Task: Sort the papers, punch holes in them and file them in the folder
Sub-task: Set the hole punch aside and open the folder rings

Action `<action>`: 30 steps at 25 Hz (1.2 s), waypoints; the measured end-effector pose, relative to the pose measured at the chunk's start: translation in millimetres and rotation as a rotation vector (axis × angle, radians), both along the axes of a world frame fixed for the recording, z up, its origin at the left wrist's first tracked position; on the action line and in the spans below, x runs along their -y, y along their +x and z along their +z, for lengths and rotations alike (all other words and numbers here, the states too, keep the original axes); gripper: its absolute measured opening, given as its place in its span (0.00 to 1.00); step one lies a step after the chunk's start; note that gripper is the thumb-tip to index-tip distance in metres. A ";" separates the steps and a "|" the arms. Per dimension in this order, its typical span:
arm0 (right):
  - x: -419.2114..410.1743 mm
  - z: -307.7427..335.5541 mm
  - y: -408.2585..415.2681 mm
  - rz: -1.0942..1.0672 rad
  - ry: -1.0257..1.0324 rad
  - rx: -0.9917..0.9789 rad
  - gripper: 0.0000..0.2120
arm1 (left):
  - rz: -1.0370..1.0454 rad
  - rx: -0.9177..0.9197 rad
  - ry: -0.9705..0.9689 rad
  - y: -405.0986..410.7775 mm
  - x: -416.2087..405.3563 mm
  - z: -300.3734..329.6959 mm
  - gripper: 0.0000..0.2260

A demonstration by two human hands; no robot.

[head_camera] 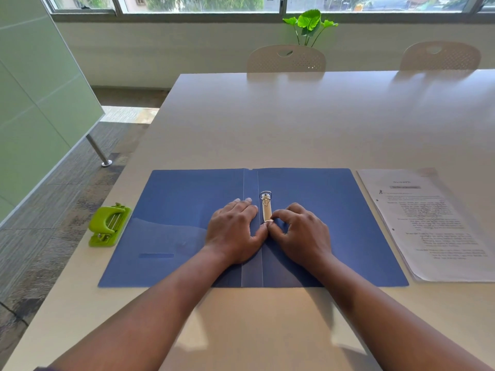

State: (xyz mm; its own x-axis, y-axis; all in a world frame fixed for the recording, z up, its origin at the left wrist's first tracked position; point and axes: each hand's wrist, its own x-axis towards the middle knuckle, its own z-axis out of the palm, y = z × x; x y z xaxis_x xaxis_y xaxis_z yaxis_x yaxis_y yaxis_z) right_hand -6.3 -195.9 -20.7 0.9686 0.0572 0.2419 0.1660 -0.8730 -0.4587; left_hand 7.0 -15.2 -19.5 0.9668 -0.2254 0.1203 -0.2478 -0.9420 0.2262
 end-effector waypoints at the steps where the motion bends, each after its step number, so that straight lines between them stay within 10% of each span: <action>1: -0.2 -0.6 -0.2 -0.002 -0.002 0.004 0.16 | 0.001 0.001 -0.003 0.1 -0.3 -0.1 0.27; 19: -1.8 3.1 -1.9 -0.036 0.150 -0.024 0.31 | 0.003 -0.029 -0.050 1.0 -0.7 -2.3 0.27; 30: 1.5 3.0 0.5 0.057 0.041 -0.011 0.17 | -0.117 -0.089 0.033 4.4 -3.8 -0.7 0.25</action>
